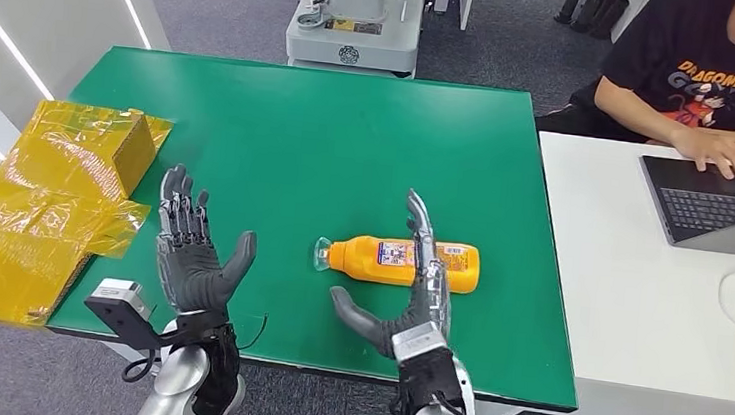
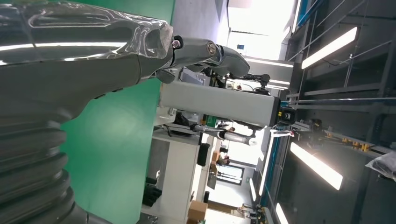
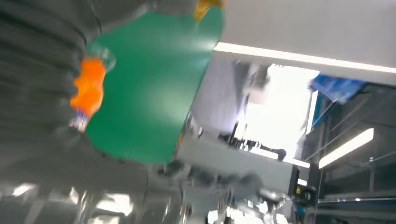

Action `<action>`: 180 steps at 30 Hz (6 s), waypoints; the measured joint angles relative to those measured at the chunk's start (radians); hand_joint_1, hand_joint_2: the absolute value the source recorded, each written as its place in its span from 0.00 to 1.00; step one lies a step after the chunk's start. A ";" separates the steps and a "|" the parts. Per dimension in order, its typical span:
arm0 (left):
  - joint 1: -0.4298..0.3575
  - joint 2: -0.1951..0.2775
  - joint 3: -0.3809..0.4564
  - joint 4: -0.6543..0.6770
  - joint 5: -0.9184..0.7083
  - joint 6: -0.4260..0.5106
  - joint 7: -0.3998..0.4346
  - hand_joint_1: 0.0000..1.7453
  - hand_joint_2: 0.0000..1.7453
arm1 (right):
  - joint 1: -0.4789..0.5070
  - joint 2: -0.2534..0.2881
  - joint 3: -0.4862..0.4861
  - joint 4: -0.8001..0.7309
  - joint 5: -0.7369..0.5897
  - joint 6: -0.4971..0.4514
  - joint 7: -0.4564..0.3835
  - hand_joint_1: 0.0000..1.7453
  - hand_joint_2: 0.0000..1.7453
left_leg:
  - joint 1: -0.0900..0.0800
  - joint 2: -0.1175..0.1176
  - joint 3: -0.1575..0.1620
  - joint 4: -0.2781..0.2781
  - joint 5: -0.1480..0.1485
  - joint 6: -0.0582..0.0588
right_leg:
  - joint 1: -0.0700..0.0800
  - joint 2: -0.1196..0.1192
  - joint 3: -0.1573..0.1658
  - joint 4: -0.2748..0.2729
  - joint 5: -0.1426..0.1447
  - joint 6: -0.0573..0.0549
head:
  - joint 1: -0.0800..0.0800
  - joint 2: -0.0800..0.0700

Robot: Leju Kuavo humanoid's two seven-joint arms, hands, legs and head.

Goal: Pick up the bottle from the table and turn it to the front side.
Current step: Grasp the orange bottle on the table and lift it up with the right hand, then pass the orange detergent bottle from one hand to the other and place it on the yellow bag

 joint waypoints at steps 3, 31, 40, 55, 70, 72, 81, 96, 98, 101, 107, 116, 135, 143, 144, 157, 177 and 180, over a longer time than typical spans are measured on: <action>0.001 0.000 0.000 0.000 0.008 0.006 -0.008 0.00 1.00 | -0.040 -0.034 -0.028 0.053 0.128 0.060 0.145 0.00 1.00 | 0.000 0.000 0.000 0.000 0.000 0.000 | 0.000 0.000 0.000 0.000 0.000 0.001 | 0.000 0.000; -0.002 0.010 -0.036 0.017 0.064 0.060 -0.019 0.00 1.00 | -0.740 -0.305 0.217 0.668 0.136 0.803 0.263 0.00 1.00 | 0.000 -0.001 -0.001 0.003 0.001 0.002 | 0.000 0.000 0.000 0.000 0.003 0.003 | 0.000 0.000; -0.001 0.010 -0.041 0.020 0.041 0.070 -0.019 0.00 1.00 | -0.775 -0.292 0.400 0.769 0.147 0.782 0.194 0.00 1.00 | 0.000 -0.001 -0.001 0.003 0.001 0.002 | 0.000 0.000 0.000 0.000 0.003 0.003 | 0.000 0.000; 0.004 0.008 -0.043 0.025 0.057 0.048 -0.019 0.00 1.00 | -0.721 -0.240 0.501 0.917 0.164 0.651 0.244 0.00 1.00 | 0.000 -0.001 -0.001 0.003 0.001 0.002 | 0.000 0.000 0.000 0.000 0.003 0.003 | 0.000 0.000; 0.003 0.008 -0.047 0.025 0.061 0.043 -0.019 0.00 1.00 | -0.655 -0.229 0.500 0.940 0.242 0.425 0.288 1.00 1.00 | 0.000 -0.001 0.000 0.003 0.001 0.002 | 0.000 0.000 0.001 0.000 0.003 0.003 | 0.000 0.000; 0.004 0.008 -0.047 0.025 0.061 0.040 -0.019 0.00 1.00 | -0.644 -0.229 0.488 0.936 0.243 0.399 0.287 1.00 1.00 | 0.000 -0.001 0.000 0.003 0.001 0.002 | 0.000 0.000 0.001 0.000 0.003 0.003 | 0.000 0.000; 0.005 0.008 -0.047 0.026 0.061 0.038 -0.019 0.00 1.00 | -0.573 -0.225 0.400 0.896 0.251 0.250 0.258 1.00 1.00 | 0.000 -0.001 -0.001 0.003 0.001 0.002 | 0.000 0.000 0.000 0.000 0.003 0.003 | 0.000 0.000; -0.031 0.010 -0.095 0.069 0.059 -0.079 0.028 0.00 1.00 | -0.391 -0.165 0.087 0.673 0.113 -0.138 -0.006 1.00 1.00 | 0.000 -0.001 -0.002 0.003 0.001 0.002 | 0.000 0.000 0.000 0.000 0.003 0.003 | 0.000 0.000; -0.046 0.010 -0.105 0.081 0.059 -0.098 0.049 0.00 1.00 | -0.360 -0.157 0.066 0.643 0.103 -0.146 -0.024 1.00 1.00 | 0.000 -0.001 -0.002 0.003 0.001 0.002 | 0.000 0.000 0.000 0.000 0.003 0.003 | 0.000 0.000; -0.073 0.010 -0.117 0.105 0.063 -0.125 0.071 0.00 1.00 | -0.321 -0.142 0.053 0.600 0.109 -0.150 -0.043 1.00 1.00 | 0.000 -0.001 -0.002 0.003 0.001 0.002 | 0.000 0.000 0.000 0.000 0.003 0.003 | 0.000 0.000; -0.127 0.009 -0.130 0.155 0.086 -0.169 0.094 0.00 1.00 | -0.292 -0.111 0.050 0.549 0.133 -0.112 -0.055 1.00 1.00 | 0.000 -0.001 -0.002 0.003 0.001 0.002 | 0.000 0.000 -0.001 0.000 0.003 0.003 | 0.000 0.000; -0.182 0.008 -0.171 0.193 0.111 -0.204 0.121 0.00 1.00 | -0.291 -0.079 0.068 0.516 0.183 0.018 -0.051 1.00 1.00 | 0.000 -0.001 -0.002 0.003 0.001 0.002 | 0.000 0.000 -0.001 0.000 0.003 0.003 | 0.000 0.000; -0.168 0.026 -0.167 0.194 0.143 -0.181 0.125 0.00 1.00 | -0.359 -0.070 0.125 0.555 0.175 0.379 -0.071 1.00 1.00 | 0.000 -0.001 -0.002 0.003 0.001 0.002 | 0.000 0.000 -0.001 0.000 0.003 0.003 | 0.000 0.000; -0.156 0.034 -0.166 0.194 0.130 -0.182 0.125 0.20 1.00 | -0.389 -0.069 0.150 0.588 0.179 0.410 -0.086 1.00 1.00 | 0.000 -0.001 -0.002 0.003 0.001 0.002 | 0.000 0.000 -0.001 0.000 0.003 0.003 | 0.000 0.000; -0.155 0.034 -0.166 0.194 0.129 -0.182 0.125 0.40 1.00 | -0.391 -0.069 0.152 0.591 0.179 0.412 -0.086 1.00 1.00 | 0.000 -0.001 -0.002 0.003 0.001 0.002 | 0.000 0.000 -0.001 0.000 0.003 0.003 | 0.000 0.000; -0.140 0.035 -0.149 0.194 0.113 -0.194 0.122 1.00 1.00 | -0.412 -0.067 0.170 0.622 0.180 0.423 -0.090 1.00 1.00 | 0.000 -0.001 -0.002 0.003 0.001 0.002 | 0.000 0.000 -0.001 0.000 0.003 0.003 | 0.000 0.000; -0.156 0.025 -0.117 0.191 0.081 -0.191 0.109 1.00 1.00 | -0.253 -0.021 0.067 0.387 -0.176 -0.108 -0.268 0.00 1.00 | 0.000 -0.002 -0.003 0.003 0.001 0.002 | 0.000 -0.001 -0.001 0.000 0.002 0.004 | 0.000 0.000; -0.158 0.025 -0.118 0.191 0.080 -0.185 0.108 1.00 1.00 | -0.199 -0.020 0.039 0.278 -0.255 -0.175 -0.269 0.00 1.00 | 0.000 -0.001 -0.003 0.003 0.000 0.002 | 0.000 0.000 -0.001 0.000 0.002 0.004 | 0.000 0.000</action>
